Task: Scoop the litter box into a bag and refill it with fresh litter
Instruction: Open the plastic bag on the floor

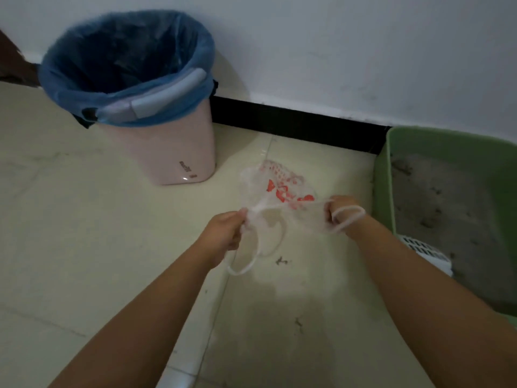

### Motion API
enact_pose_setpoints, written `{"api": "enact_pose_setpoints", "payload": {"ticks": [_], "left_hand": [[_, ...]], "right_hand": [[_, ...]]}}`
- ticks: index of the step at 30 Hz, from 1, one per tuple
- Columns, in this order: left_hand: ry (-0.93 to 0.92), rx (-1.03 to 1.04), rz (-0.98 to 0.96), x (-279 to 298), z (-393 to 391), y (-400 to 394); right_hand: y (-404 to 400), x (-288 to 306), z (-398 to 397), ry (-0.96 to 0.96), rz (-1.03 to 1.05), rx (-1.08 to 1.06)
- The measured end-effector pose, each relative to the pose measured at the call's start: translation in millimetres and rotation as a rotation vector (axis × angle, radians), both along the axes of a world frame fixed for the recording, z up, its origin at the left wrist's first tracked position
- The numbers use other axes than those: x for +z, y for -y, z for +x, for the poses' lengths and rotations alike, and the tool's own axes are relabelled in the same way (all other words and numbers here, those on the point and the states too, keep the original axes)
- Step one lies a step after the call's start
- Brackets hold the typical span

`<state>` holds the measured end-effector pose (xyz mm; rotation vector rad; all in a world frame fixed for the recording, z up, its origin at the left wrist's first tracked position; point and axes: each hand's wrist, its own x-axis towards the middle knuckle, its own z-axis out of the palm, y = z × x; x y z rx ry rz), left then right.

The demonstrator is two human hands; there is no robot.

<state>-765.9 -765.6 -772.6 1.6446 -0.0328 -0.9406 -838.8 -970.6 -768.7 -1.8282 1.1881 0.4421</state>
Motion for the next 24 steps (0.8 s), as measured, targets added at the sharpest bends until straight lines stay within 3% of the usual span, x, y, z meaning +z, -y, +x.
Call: {"api": "enact_pose_setpoints", "payload": {"ticks": [2,5,8,10,11,12,14,16,18,21,23,24], "left_hand": [[-0.145,0.118,-0.127,0.9,9.7,-6.9],[-0.401,0.320,-0.418,4.5,22.0,-6.4],[-0.564,0.551,-0.560,-1.2,17.8,2.7],[-0.700,0.518,-0.655,-0.6,14.5,4.2],[-0.792,0.399,-0.751,-2.1,10.7,3.8],[-0.752,0.307,-0.773,-4.7,9.3,1.2],[-0.632,0.164,-0.789,-16.7,15.6,-13.4],[-0.626,0.076,-0.719,-16.8,14.6,-12.7],[-0.632,0.109,-0.387,-21.7,13.3,-7.2],[0.088,-0.237,0.216,-20.4,-0.2,0.5],[0.449,-0.282,0.366,-19.6,-4.9,10.8],[0.550,-0.239,0.351,-12.0,-6.4,15.6]], "right_hand": [[7.5,1.8,-0.3,0.112,0.058,0.031],[15.8,3.0,-2.8,0.294,0.306,-0.208],[17.5,10.5,0.9,0.370,0.389,-0.301],[22.3,12.2,-4.1,0.404,0.506,-0.349],[25.7,10.1,-7.7,0.430,0.544,-0.348],[30.8,9.4,-11.3,0.467,0.593,-0.338],[41.8,6.0,-15.7,0.553,0.729,-0.356],[49.6,16.4,-16.5,0.690,0.960,-0.293],[49.4,21.0,-9.6,0.854,1.097,-0.175],[45.5,28.1,-4.6,0.856,0.892,-0.199],[33.0,24.6,-3.0,0.747,0.795,-0.113],[32.6,23.0,-5.6,0.708,0.869,-0.132]]}}
